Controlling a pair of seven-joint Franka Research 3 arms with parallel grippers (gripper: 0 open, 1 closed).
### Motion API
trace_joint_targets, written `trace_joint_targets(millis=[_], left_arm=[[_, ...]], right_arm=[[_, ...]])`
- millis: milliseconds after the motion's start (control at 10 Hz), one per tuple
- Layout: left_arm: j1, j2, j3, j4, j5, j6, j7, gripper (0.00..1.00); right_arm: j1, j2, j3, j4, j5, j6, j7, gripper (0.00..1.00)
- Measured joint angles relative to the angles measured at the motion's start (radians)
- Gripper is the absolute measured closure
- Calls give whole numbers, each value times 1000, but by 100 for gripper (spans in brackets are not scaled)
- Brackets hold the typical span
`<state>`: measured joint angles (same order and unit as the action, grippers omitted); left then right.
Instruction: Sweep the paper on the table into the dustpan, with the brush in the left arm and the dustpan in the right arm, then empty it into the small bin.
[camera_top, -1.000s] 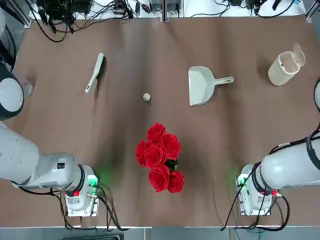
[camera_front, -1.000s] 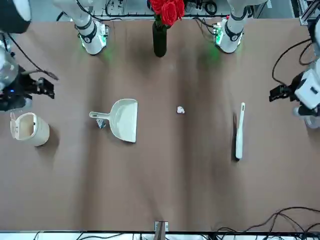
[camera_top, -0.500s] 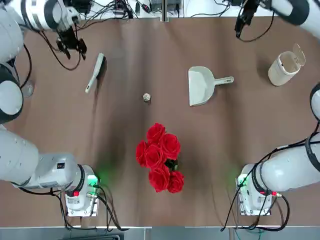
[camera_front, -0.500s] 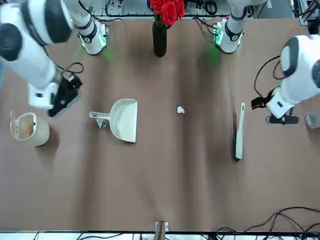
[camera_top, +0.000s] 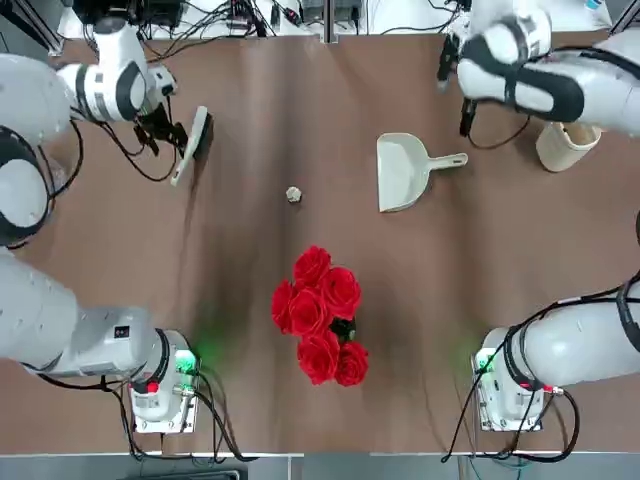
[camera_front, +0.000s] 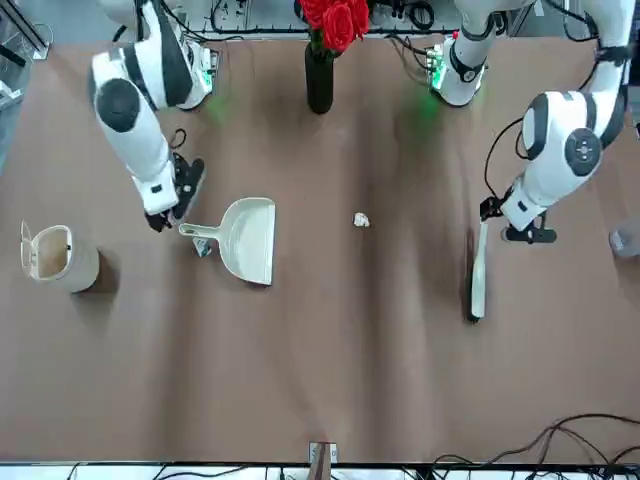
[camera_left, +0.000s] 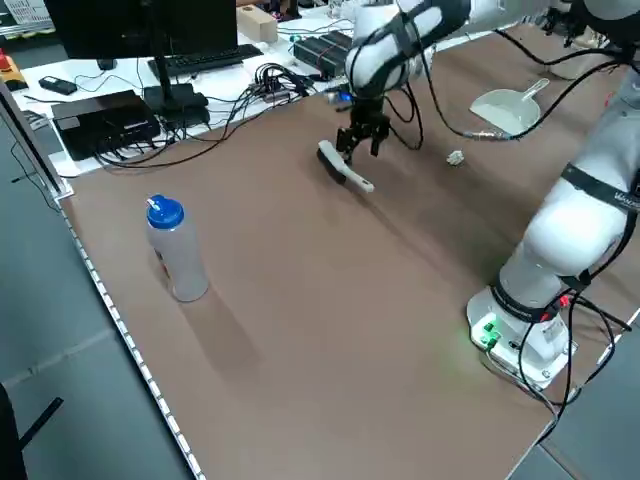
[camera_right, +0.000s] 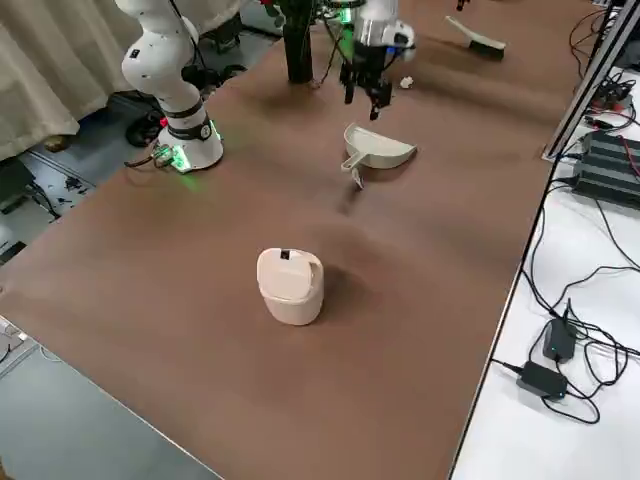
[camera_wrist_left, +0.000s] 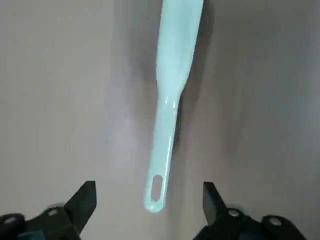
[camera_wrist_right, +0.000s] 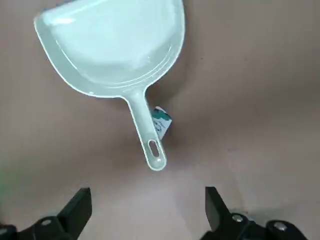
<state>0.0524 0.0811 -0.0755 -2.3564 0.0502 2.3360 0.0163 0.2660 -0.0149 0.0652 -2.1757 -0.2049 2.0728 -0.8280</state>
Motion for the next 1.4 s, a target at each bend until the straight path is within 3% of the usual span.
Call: trace_joint_targets(millis=[200,500,1000,1200,1400], left_arm=[[0,41,0,-21,1,47,0,18],[2,83,1,-22,24,90,0,24],[3,100,1,-22,36,95,0,46],[3,105,1,-21,37,96,0,49],[3,105,1,-17,38,96,0,61]], right_arm=[[1,18,31,-27,-80,23,-15,0],[4,119,51,-36,-162,85,-19,0],[14,222,54,-47,-172,178,-20,0],[13,239,52,-48,-172,183,-15,0],[13,240,51,-56,-172,185,11,0]])
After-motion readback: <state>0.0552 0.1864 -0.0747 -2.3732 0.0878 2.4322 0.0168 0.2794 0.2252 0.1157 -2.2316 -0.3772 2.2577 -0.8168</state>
